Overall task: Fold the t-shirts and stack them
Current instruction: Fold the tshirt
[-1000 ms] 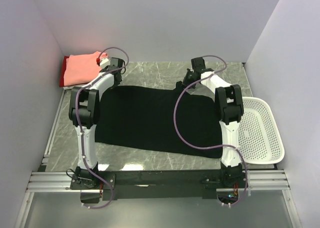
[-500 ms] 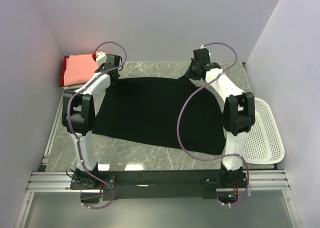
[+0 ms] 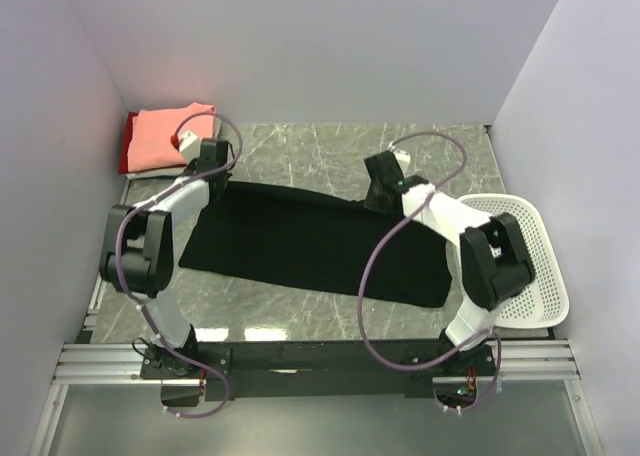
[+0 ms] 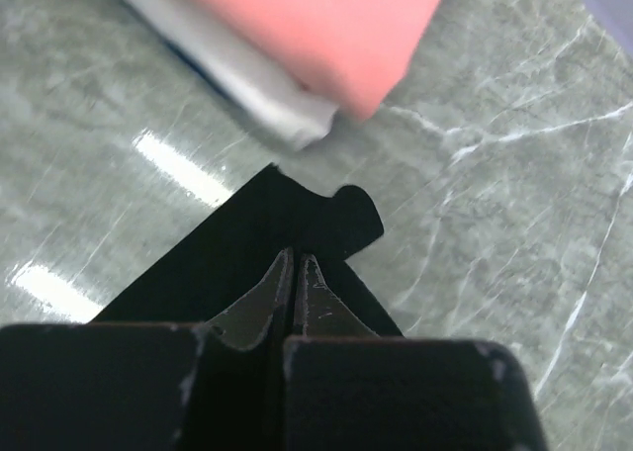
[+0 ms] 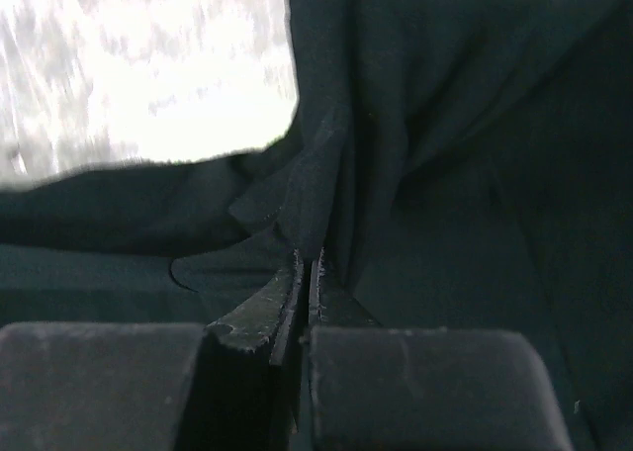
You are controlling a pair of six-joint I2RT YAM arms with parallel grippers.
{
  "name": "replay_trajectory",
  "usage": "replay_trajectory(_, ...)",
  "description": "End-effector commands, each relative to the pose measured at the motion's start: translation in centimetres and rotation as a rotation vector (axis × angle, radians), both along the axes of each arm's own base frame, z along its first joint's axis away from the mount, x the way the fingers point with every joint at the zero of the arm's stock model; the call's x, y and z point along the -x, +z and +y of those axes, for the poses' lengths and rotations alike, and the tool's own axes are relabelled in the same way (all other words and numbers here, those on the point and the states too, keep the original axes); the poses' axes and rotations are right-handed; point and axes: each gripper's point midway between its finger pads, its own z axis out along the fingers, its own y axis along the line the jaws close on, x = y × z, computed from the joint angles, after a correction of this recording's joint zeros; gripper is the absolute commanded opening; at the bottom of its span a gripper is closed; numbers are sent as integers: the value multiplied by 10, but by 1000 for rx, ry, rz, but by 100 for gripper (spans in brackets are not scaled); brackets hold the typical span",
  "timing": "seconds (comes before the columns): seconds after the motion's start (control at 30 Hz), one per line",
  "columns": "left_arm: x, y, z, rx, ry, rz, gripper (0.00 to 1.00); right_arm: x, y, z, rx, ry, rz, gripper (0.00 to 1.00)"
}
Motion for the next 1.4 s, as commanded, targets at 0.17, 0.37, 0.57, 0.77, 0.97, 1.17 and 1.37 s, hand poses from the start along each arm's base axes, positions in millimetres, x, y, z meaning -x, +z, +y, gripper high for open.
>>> replay_trajectory(0.17,30,18,21,119,103,-220,1,44,12,27,-177,46,-134,9)
replay_trajectory(0.37,54,6,26,163,112,-252,1,48,29,21,-179,96,-157,50)
replay_trajectory(0.57,64,-5,27,199,116,-258,1,9,54,-25,-157,11,-141,57)
replay_trajectory(0.77,64,-4,26,207,111,-271,1,-24,46,-42,-144,-64,-99,57)
replay_trajectory(0.97,61,-8,22,224,95,-267,1,-36,40,-42,-102,-82,-44,58)
replay_trajectory(1.17,61,-14,19,229,78,-252,1,-15,16,-52,-52,-90,2,58)
replay_trajectory(1.37,60,-12,20,225,77,-253,1,18,-11,-44,-74,-39,61,49)
